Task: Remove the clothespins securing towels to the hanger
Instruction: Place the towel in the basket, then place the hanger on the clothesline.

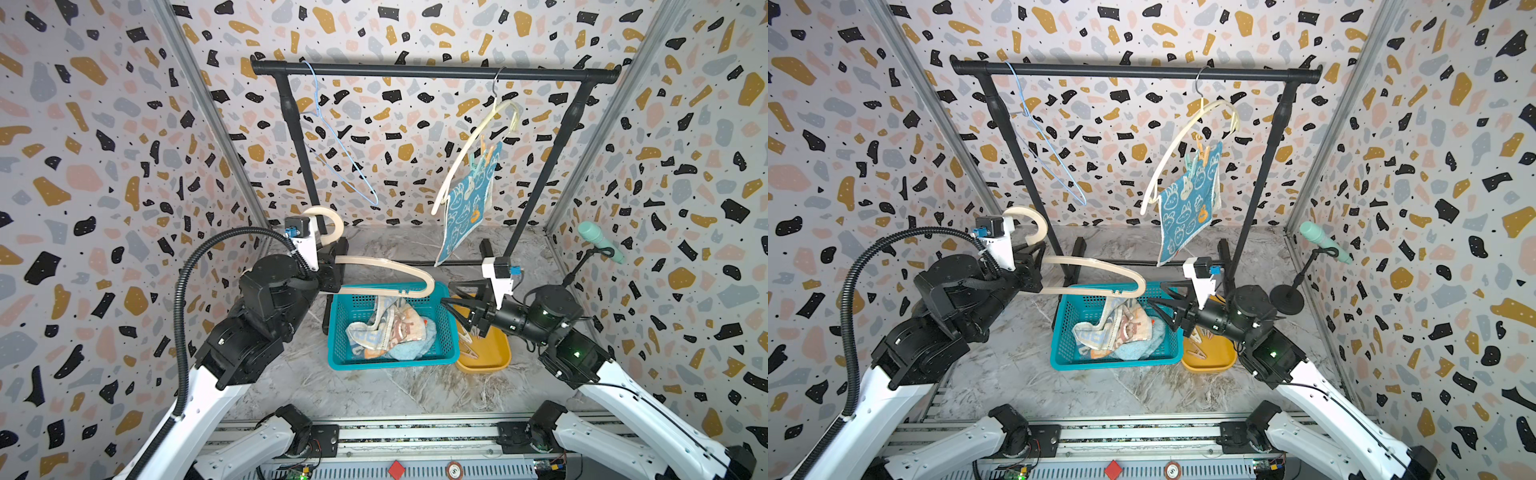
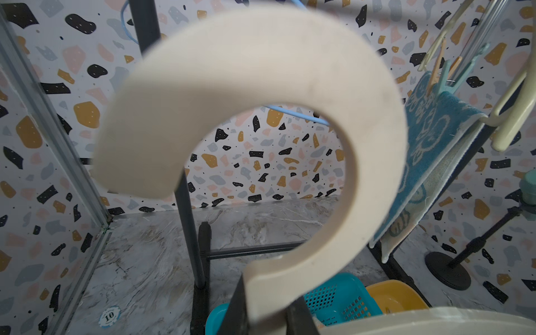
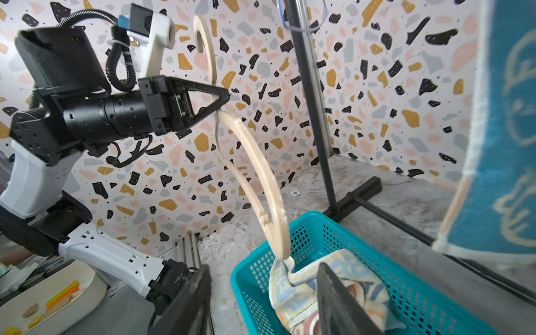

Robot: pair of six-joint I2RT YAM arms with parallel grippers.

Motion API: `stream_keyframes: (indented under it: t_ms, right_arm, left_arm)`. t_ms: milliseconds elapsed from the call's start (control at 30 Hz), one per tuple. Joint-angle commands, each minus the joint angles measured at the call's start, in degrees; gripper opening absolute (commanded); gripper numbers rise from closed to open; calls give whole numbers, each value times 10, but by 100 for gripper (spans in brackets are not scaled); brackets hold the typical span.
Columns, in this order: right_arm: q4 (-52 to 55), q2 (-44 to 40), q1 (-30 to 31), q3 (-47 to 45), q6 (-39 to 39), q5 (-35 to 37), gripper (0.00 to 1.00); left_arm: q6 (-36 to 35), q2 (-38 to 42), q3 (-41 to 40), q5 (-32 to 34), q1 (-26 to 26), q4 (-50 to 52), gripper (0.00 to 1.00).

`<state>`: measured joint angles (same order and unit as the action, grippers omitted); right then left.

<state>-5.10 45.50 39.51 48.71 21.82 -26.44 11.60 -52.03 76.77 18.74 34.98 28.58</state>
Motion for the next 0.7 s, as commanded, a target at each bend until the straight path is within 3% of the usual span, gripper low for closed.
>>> stream_keyframes:
  t_ms: [0,400,667]
  right_arm:
    - [41,-5,-14,17,-10,-27,62]
    - [55,45,-16,61,-36,-75,63]
    - [45,61,-15,69,-42,-82,43]
  left_arm:
    - [5,-3,23,-38,-4,-17,0]
    - [13,-31,29,-85,-3,-23,0]
    - [17,-37,30,-100,-3,-29,0]
